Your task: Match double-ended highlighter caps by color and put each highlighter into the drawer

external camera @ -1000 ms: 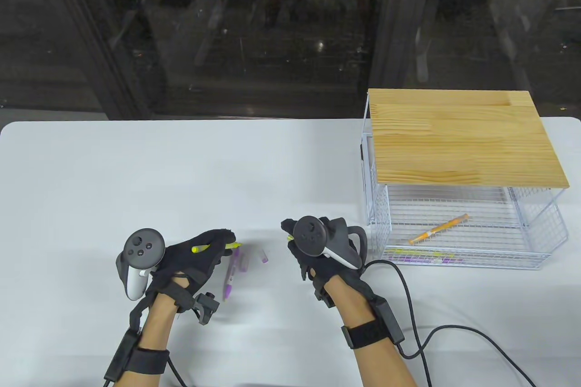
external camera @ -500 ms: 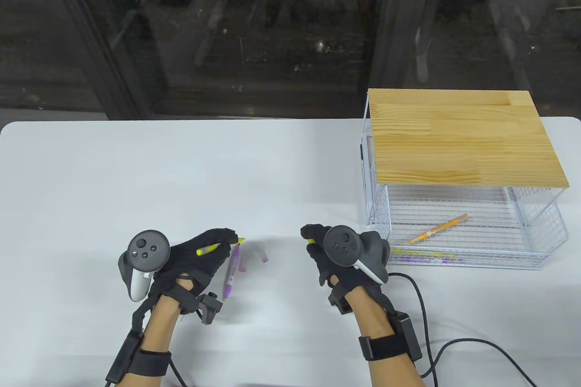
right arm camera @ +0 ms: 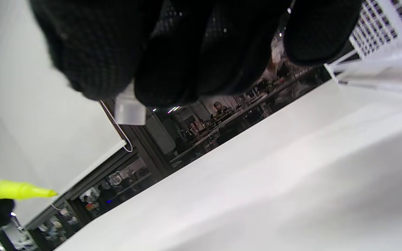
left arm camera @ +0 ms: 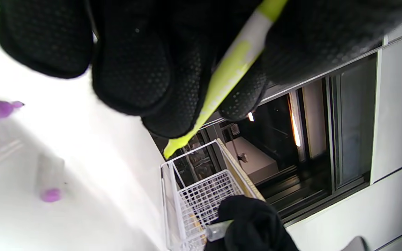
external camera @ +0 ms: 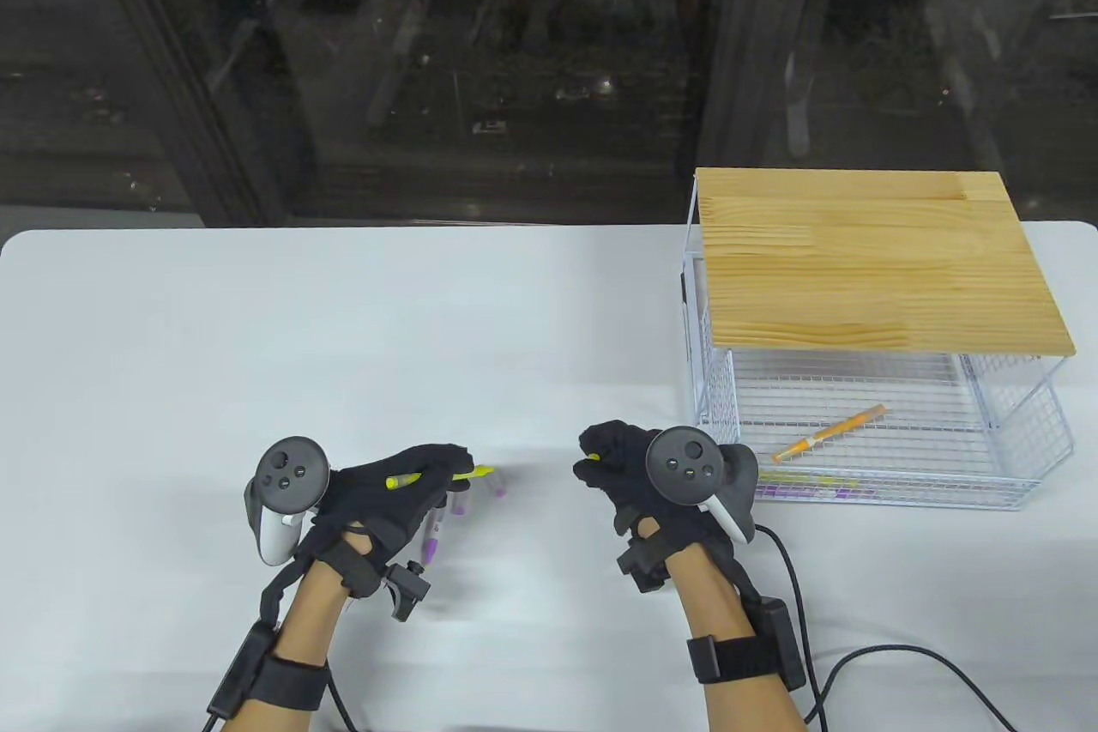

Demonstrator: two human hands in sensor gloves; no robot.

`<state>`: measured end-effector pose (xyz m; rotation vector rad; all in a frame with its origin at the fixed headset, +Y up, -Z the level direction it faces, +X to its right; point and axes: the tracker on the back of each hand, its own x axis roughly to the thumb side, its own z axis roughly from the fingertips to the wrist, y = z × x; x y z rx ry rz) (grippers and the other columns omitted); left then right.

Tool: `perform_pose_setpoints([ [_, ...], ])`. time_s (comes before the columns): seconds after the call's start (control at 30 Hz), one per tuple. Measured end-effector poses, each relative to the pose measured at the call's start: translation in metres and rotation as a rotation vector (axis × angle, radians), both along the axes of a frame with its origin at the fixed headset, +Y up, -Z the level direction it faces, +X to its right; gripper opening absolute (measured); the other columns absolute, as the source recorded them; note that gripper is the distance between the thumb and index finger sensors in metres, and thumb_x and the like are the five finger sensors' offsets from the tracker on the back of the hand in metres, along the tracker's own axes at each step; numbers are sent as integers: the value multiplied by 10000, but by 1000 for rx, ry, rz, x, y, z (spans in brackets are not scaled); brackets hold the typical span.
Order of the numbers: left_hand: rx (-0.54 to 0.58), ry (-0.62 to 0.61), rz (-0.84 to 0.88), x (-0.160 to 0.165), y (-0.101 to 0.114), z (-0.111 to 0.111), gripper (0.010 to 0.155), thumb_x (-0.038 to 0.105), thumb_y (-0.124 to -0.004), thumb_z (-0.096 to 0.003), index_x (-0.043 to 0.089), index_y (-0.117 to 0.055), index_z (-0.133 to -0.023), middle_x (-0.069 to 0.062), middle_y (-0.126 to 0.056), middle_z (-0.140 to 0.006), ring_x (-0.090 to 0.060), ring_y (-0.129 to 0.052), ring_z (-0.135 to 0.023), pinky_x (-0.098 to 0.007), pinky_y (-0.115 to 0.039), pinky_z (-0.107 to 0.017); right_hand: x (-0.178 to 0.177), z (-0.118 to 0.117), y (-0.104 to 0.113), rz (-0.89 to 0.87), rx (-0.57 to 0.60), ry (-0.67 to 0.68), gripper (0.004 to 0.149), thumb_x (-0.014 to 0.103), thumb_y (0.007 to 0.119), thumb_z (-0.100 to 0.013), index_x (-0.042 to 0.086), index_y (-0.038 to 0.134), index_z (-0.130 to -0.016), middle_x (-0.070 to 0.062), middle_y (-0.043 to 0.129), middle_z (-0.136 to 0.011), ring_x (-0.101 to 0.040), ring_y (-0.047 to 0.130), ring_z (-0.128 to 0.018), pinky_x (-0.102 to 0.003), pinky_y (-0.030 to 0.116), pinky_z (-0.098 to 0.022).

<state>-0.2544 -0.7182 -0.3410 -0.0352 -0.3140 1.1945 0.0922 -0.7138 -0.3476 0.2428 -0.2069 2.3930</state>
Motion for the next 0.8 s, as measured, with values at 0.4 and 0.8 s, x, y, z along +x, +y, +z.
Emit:
perform_pose_setpoints([
  [0.4,-52,-125,193,9,-5,-2,475,496,-828,-405,301,-986,-808,-95,-1084,-726,-298,-1030,-519,-585,-854,-396,-11,-3,-16,-254,-197,148,454,401,920,-403,319,804,-834,28,973,-783,-245,955,-628,-602,702,-577],
  [0.8,-62,-162,200,17,-6,0,483,504,-823,-409,305,-972,-823,-84,-1077,-737,-294,-1027,-526,-578,-856,-398,-23,-1,-19,-311,-241,212,453,378,917,-408,330,797,-842,49,970,-813,-232,957,-636,-597,705,-582],
])
